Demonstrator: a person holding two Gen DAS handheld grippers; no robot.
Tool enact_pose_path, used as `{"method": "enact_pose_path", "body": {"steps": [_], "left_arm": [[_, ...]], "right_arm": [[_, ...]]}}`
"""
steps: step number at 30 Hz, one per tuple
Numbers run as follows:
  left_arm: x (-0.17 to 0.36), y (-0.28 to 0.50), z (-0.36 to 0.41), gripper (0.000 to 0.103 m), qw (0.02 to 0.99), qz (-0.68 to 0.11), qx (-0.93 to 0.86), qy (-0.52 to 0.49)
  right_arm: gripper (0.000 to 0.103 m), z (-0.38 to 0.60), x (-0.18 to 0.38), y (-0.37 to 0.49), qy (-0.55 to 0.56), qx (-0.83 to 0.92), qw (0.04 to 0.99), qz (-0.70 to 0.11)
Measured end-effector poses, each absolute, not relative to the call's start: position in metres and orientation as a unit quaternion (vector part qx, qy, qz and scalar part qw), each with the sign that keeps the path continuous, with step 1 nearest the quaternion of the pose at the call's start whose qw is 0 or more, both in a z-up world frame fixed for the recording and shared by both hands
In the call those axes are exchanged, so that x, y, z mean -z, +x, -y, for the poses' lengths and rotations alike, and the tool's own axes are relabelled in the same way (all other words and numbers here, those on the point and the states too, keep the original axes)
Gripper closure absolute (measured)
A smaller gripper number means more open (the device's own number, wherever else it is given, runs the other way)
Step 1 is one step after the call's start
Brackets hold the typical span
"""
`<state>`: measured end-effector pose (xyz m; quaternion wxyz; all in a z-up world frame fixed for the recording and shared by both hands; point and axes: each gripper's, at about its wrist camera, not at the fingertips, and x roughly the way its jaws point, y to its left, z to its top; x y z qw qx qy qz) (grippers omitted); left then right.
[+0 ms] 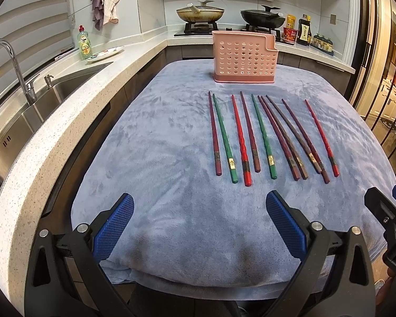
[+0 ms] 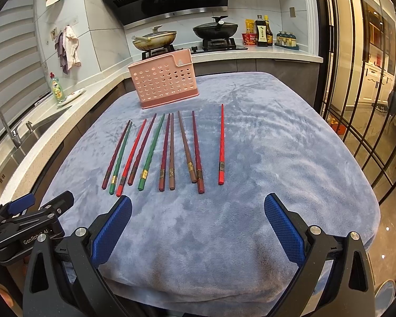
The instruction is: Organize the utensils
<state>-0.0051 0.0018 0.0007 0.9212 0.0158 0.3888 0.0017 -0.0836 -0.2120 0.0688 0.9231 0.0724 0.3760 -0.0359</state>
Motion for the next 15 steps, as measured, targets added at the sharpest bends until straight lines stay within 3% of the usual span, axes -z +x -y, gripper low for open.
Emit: {"method": "enact_pose_path", "body": {"steps": [15], "left_arm": [[0.0001, -0.0048, -0.0029, 0.007, 0.921, -0.390, -0.002, 0.017]], "right_arm": [[0.007, 0.2114, -0.0687, -0.0841, 0.073, 0.036, 0.923, -0.376]]}}
